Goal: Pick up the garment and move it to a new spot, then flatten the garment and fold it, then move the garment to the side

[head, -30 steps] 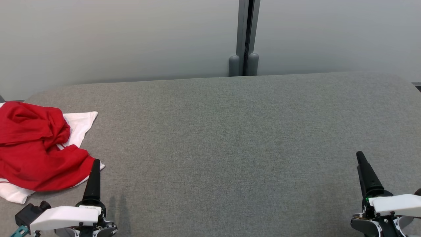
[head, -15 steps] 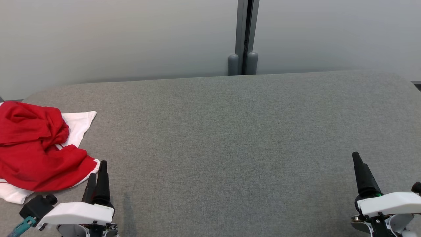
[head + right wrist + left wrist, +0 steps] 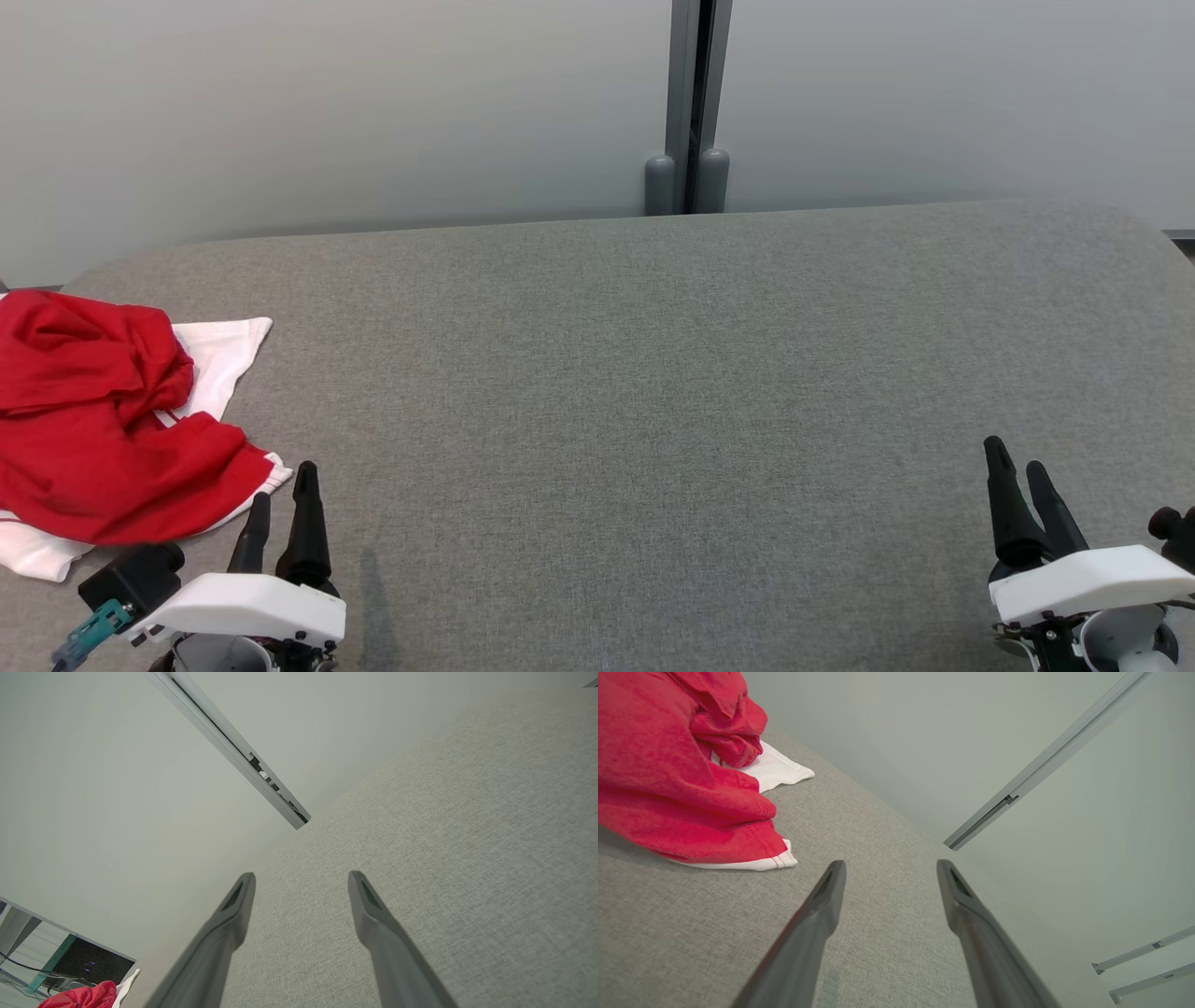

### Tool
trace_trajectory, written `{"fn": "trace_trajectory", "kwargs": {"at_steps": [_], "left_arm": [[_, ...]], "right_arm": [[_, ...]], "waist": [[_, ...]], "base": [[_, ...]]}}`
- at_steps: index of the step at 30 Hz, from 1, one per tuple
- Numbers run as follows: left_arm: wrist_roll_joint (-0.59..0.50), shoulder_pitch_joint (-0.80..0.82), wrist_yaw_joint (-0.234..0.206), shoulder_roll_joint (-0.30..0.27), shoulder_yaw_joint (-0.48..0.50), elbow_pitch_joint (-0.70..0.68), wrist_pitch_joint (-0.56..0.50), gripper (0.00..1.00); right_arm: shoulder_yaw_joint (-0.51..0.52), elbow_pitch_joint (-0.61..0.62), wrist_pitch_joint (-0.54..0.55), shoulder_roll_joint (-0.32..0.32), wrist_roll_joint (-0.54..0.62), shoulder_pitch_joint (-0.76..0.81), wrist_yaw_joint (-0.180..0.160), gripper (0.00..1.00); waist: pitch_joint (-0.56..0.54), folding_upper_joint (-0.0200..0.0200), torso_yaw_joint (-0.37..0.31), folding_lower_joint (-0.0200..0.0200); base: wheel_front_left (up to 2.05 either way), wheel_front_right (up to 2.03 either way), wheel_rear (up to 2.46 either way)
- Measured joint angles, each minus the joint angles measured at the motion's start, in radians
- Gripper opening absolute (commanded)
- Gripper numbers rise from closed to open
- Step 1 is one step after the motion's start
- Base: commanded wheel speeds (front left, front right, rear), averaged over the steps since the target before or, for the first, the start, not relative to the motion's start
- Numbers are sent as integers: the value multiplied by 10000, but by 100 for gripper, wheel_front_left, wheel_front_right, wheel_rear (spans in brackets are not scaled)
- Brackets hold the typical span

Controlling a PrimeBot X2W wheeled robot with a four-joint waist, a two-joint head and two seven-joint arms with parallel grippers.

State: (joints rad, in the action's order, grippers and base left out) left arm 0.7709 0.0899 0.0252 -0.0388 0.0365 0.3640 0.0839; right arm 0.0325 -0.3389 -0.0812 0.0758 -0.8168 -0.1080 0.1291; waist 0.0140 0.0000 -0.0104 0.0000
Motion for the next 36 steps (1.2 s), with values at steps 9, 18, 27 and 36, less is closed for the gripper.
{"fn": "trace_trajectory", "kwargs": {"at_steps": [9, 18, 27, 36], "left_arm": [[-1164, -40, -190, -17, -136, 94, 270, 100], [-2245, -64, -359, -31, -267, 111, 504, 100], [-3319, -59, -679, -50, -359, 337, 765, 100], [-4201, -45, -871, -58, -499, 497, 993, 100]], "right_arm": [[-50, -94, -257, 12, 1241, 13, 2, 100], [-123, -228, -527, 40, 2359, 35, 2, 100], [-510, -284, -779, 163, 3427, 30, 2, 100], [-686, -374, -982, 240, 4301, 7, 2, 100]], "waist": [[2, 0, -38, 0], [9, 0, -92, 0], [46, 0, -92, 0], [78, 0, 65, 0]], "base": [[0, 0, 0], [0, 0, 0], [0, 0, 0], [0, 0, 0]]}}
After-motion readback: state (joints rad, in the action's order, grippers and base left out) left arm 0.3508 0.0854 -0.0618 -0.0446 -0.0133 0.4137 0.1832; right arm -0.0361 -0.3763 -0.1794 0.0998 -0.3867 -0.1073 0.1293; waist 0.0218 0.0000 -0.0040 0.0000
